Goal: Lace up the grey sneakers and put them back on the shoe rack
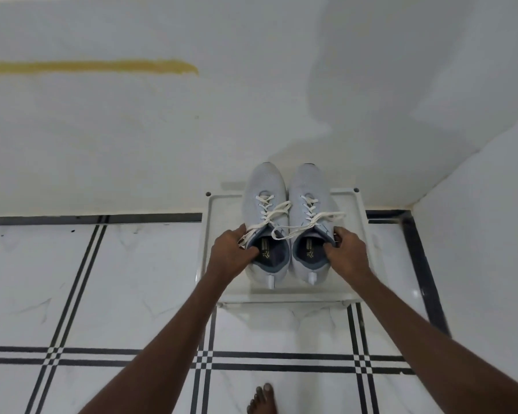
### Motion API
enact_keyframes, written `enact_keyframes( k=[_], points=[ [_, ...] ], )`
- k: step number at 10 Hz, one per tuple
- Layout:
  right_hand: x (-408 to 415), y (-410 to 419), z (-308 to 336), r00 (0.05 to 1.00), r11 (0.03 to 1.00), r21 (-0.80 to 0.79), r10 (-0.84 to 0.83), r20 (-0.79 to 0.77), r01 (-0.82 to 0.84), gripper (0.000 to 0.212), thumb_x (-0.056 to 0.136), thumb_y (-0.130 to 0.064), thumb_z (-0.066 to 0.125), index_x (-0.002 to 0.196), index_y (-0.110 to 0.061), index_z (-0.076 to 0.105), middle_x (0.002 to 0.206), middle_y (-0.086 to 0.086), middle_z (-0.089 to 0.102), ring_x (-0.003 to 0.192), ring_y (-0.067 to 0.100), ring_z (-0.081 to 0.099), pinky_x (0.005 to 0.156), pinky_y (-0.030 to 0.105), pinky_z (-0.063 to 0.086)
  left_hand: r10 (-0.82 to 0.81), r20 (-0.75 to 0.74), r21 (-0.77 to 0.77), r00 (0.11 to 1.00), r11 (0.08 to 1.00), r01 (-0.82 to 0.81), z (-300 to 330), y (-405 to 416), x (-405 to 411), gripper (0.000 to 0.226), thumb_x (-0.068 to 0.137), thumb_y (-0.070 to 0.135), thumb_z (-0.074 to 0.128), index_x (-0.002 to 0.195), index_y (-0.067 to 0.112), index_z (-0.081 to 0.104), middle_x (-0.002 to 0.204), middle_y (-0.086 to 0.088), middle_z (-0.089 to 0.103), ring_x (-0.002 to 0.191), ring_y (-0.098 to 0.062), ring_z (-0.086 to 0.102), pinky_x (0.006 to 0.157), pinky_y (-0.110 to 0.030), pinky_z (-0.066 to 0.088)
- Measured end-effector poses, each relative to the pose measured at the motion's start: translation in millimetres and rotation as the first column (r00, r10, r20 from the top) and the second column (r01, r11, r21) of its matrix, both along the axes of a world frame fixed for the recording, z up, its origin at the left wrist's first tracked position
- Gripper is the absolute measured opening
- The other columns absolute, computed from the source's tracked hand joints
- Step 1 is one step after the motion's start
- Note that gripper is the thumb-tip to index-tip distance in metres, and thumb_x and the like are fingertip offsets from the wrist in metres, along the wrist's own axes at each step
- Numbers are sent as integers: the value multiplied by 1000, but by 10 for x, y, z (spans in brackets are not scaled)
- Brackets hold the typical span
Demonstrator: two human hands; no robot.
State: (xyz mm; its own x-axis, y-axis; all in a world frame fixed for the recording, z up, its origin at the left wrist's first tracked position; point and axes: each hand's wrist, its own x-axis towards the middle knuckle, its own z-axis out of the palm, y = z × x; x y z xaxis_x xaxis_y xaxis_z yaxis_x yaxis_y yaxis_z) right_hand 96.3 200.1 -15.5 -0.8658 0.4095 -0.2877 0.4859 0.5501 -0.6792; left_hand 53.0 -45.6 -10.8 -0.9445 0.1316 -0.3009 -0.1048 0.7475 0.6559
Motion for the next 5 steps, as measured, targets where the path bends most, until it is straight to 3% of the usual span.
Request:
enact_keyframes(
  k=[1, 3, 4, 5],
  points=[
    [-118, -32, -337, 999, 999, 14, -42, 30, 42, 10, 79, -5, 63, 88, -2, 63, 76, 7, 61, 73, 31, 57, 65, 29, 36, 5, 50, -36, 999, 999, -3, -384, 50, -118, 43, 63, 38, 57, 103, 24, 65, 81, -7, 65, 76, -25, 62, 70, -33, 51],
    [-107, -10, -765, 996, 997, 29, -74, 47, 73, 26, 81, -1, 64, 106, 3, 66, 95, 22, 71, 89, 39, 64, 75, 35, 47, 2, 71, -79, 997, 997, 4, -872, 117, -71, 34, 75, 30, 65, 104, 14, 61, 81, -7, 59, 77, -25, 56, 66, -29, 40],
    [-52, 32, -862, 997, 999, 9, -39, 61, 39, 28, 83, -4, 65, 112, -4, 66, 98, 16, 72, 91, 33, 66, 75, 25, 40, -4, 71, -64, 998, 998, 8, -986, 111, -20, 43, 80, 26, 66, 121, 13, 60, 89, -10, 62, 83, -25, 56, 70, -29, 39],
    [-113, 64, -892, 994, 999, -27, -24, 103, 27, 32, 84, -15, 68, 115, -8, 64, 105, 13, 72, 97, 32, 66, 79, 26, 42, 16, 106, -43, 994, 999, -11, -1003, 118, -39, 55, 82, 35, 60, 133, 13, 56, 103, -13, 66, 98, -29, 61, 82, -32, 45]
  ],
)
